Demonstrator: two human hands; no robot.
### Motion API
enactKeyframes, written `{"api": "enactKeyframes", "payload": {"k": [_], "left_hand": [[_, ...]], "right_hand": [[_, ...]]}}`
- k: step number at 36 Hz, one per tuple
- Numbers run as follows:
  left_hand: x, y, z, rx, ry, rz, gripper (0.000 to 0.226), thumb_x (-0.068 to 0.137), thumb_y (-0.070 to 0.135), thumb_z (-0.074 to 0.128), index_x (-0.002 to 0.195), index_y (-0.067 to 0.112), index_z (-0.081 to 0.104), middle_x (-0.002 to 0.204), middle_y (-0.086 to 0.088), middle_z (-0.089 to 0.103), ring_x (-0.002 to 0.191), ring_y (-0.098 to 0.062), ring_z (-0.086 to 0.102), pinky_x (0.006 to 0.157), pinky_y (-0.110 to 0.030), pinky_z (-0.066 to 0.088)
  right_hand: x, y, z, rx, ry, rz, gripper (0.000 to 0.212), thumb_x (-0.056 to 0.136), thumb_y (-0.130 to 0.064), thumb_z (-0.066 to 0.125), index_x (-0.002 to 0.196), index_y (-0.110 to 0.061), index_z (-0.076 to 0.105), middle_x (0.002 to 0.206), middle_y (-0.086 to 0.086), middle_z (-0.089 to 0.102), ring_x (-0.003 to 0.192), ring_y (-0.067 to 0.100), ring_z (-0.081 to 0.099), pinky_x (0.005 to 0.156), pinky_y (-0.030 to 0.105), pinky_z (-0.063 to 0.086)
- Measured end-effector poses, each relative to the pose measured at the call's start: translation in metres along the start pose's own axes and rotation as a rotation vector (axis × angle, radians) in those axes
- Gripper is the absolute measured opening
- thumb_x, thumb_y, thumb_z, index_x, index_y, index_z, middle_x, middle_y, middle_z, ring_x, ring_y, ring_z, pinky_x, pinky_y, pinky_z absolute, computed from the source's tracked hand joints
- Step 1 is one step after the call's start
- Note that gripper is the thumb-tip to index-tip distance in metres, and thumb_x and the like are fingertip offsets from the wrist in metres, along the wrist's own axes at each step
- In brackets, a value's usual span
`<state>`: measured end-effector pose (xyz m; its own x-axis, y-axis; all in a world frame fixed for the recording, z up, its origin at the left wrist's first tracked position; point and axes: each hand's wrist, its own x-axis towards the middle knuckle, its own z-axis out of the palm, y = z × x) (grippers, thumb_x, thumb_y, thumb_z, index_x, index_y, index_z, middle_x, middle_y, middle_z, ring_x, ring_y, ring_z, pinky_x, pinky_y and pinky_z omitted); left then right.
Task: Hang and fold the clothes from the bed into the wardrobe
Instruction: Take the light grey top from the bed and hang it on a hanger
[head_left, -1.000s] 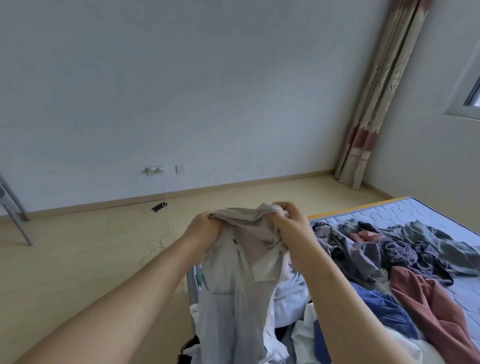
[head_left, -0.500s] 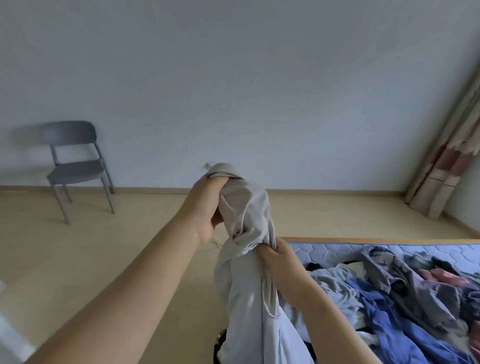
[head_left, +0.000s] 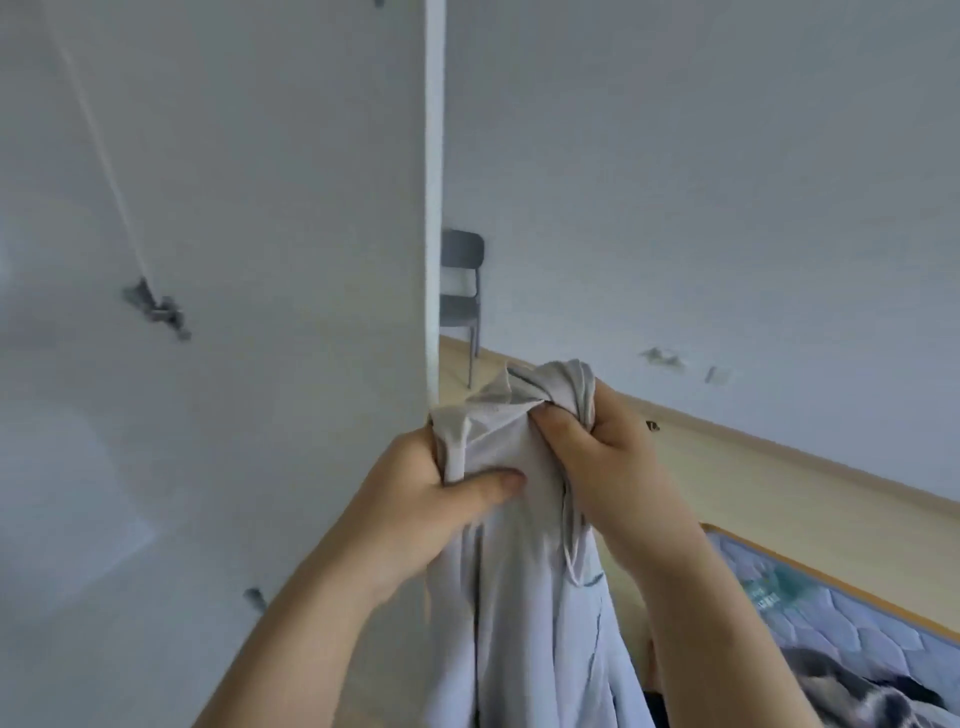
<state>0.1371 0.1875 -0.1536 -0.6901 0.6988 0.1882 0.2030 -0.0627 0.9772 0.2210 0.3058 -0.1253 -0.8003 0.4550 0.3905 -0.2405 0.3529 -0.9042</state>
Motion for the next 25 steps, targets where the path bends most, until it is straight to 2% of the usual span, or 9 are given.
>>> {"api": "enactKeyframes", "payload": {"k": [3, 7, 9, 12, 16, 19, 22, 24, 25], "left_hand": [[-0.029, 0.003, -0.051, 0.012, 0.103, 0.034, 0.040, 0.059, 0.033, 0.075, 0.097, 0.023, 0.070, 0.095, 0.005, 0.074, 0.094, -0.012, 0.068, 0.091, -0.038, 0.050], [-0.067, 0.007, -0.111, -0.119, 0.177, 0.012, 0.052, 0.055, 0.032, 0.074, 0.105, 0.019, 0.065, 0.099, 0.001, 0.073, 0.095, -0.015, 0.069, 0.078, -0.025, 0.053], [-0.084, 0.008, -0.137, -0.213, 0.181, -0.025, 0.055, 0.054, 0.023, 0.075, 0.107, 0.015, 0.063, 0.098, -0.003, 0.073, 0.092, -0.017, 0.069, 0.072, -0.023, 0.053], [-0.111, 0.009, -0.177, -0.376, 0.209, -0.081, 0.044, 0.062, 0.002, 0.063, 0.105, 0.010, 0.064, 0.094, -0.010, 0.072, 0.085, -0.021, 0.070, 0.068, -0.026, 0.056], [-0.139, 0.014, -0.218, -0.440, 0.267, -0.112, 0.035, 0.066, 0.005, 0.056, 0.095, 0.016, 0.071, 0.094, -0.009, 0.073, 0.082, -0.020, 0.070, 0.066, -0.027, 0.057], [-0.165, 0.019, -0.253, -0.375, 0.332, -0.116, 0.035, 0.068, 0.005, 0.056, 0.099, 0.016, 0.067, 0.091, -0.003, 0.073, 0.079, -0.015, 0.070, 0.064, -0.023, 0.055], [-0.188, 0.024, -0.284, -0.263, 0.395, -0.161, 0.038, 0.069, 0.003, 0.065, 0.104, 0.018, 0.065, 0.096, -0.002, 0.072, 0.084, -0.015, 0.069, 0.065, -0.022, 0.054], [-0.197, 0.025, -0.304, -0.032, 0.504, -0.226, 0.036, 0.075, 0.004, 0.073, 0.105, 0.021, 0.062, 0.099, 0.001, 0.070, 0.089, -0.016, 0.068, 0.069, -0.023, 0.052], [-0.200, 0.024, -0.313, 0.164, 0.577, -0.262, 0.028, 0.078, 0.011, 0.073, 0.101, 0.024, 0.061, 0.097, 0.004, 0.068, 0.088, -0.015, 0.065, 0.070, -0.023, 0.049]], "right_hand": [[0.002, -0.008, 0.049, 0.031, -0.114, -0.024, 0.021, 0.091, -0.006, 0.050, 0.086, -0.016, 0.067, 0.083, -0.008, 0.070, 0.078, 0.001, 0.064, 0.068, 0.016, 0.051], [0.000, -0.015, 0.114, 0.149, -0.220, 0.020, 0.026, 0.093, -0.009, 0.048, 0.082, -0.025, 0.065, 0.077, -0.017, 0.070, 0.074, -0.004, 0.064, 0.067, 0.012, 0.049], [-0.002, -0.017, 0.145, 0.186, -0.250, 0.036, 0.026, 0.094, -0.009, 0.048, 0.082, -0.026, 0.063, 0.075, -0.020, 0.068, 0.073, -0.007, 0.062, 0.067, 0.009, 0.048], [-0.008, -0.022, 0.195, 0.237, -0.318, 0.039, 0.026, 0.095, -0.009, 0.046, 0.084, -0.026, 0.063, 0.076, -0.022, 0.067, 0.076, -0.008, 0.060, 0.071, 0.008, 0.046], [-0.013, -0.026, 0.244, 0.295, -0.390, 0.047, 0.025, 0.096, -0.012, 0.044, 0.084, -0.025, 0.062, 0.075, -0.022, 0.066, 0.075, -0.008, 0.059, 0.070, 0.008, 0.046], [-0.018, -0.033, 0.284, 0.330, -0.454, 0.041, 0.028, 0.097, -0.011, 0.043, 0.083, -0.026, 0.062, 0.072, -0.025, 0.066, 0.070, -0.012, 0.057, 0.065, 0.003, 0.043], [-0.022, -0.039, 0.322, 0.312, -0.527, -0.008, 0.031, 0.097, -0.008, 0.042, 0.089, -0.031, 0.062, 0.083, -0.026, 0.067, 0.081, -0.011, 0.058, 0.074, 0.004, 0.043], [-0.024, -0.043, 0.342, 0.309, -0.564, -0.025, 0.034, 0.097, -0.009, 0.043, 0.095, -0.037, 0.061, 0.092, -0.026, 0.066, 0.089, -0.013, 0.057, 0.078, 0.004, 0.042], [-0.024, -0.045, 0.350, 0.315, -0.585, -0.031, 0.035, 0.097, -0.009, 0.043, 0.095, -0.040, 0.060, 0.091, -0.030, 0.065, 0.088, -0.018, 0.056, 0.076, 0.001, 0.040]]}}
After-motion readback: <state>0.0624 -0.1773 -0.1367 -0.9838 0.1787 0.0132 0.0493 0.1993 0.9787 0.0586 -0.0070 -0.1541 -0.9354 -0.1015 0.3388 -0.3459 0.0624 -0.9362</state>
